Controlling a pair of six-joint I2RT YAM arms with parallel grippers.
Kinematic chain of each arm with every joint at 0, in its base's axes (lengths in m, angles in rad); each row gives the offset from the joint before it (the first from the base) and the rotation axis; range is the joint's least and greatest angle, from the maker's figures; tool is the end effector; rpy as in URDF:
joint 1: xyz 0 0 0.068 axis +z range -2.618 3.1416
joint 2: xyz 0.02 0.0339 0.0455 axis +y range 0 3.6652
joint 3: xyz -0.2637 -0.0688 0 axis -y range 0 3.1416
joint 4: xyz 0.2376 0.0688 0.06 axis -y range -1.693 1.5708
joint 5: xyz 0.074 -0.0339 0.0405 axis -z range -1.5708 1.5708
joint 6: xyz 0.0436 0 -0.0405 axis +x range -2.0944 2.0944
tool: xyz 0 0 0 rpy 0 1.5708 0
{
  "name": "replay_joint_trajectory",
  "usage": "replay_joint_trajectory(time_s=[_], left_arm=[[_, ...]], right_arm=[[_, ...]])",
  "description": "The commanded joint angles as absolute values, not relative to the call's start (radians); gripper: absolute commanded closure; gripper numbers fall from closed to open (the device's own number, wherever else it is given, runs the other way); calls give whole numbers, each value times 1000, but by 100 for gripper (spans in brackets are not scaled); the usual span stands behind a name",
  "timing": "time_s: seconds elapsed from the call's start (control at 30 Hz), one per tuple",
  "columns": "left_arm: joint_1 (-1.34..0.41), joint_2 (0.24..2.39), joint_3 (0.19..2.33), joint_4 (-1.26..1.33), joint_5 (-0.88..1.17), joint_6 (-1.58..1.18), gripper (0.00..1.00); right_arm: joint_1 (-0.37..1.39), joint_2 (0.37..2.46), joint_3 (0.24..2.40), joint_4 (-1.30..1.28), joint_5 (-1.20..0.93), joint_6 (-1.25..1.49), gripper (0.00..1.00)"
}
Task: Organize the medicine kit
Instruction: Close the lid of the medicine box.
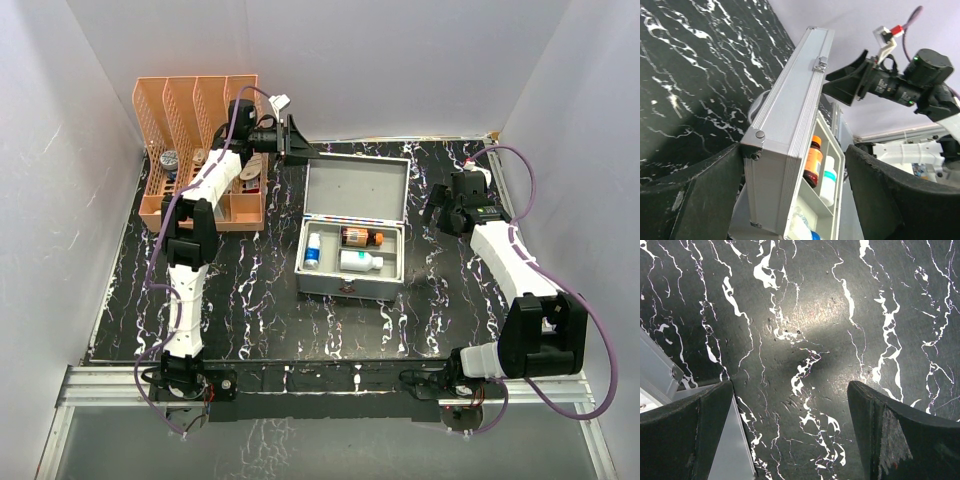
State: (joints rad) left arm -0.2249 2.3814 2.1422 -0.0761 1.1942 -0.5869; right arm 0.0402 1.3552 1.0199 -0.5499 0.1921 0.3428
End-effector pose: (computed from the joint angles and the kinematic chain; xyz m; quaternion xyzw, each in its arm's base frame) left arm 0.5191 -0.1603 0.2693 0.2043 0.7178 -0.6099 0.2666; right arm 0.2818 0.0030 0.2592 0.1732 0.9219 -0.0250 0.3456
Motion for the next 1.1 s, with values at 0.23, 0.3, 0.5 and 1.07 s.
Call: replay_joint_trajectory(time_s=[0.23, 0.3, 0.5, 1.07], left_arm=[[-258, 2335, 2183, 50, 1411, -732, 22], [-261, 2333, 2184, 62, 1425, -746, 22], [-268, 2330, 2214, 126, 1459, -811, 22], [-288, 2282, 2205, 199, 1561, -903, 22]], right_arm=[[43, 1356, 1046, -504, 208, 347, 2], [44, 1360, 1048, -501, 207, 349, 2], [41, 1365, 1038, -493, 211, 372, 2], [15, 1310, 1006, -507, 227, 407, 2]])
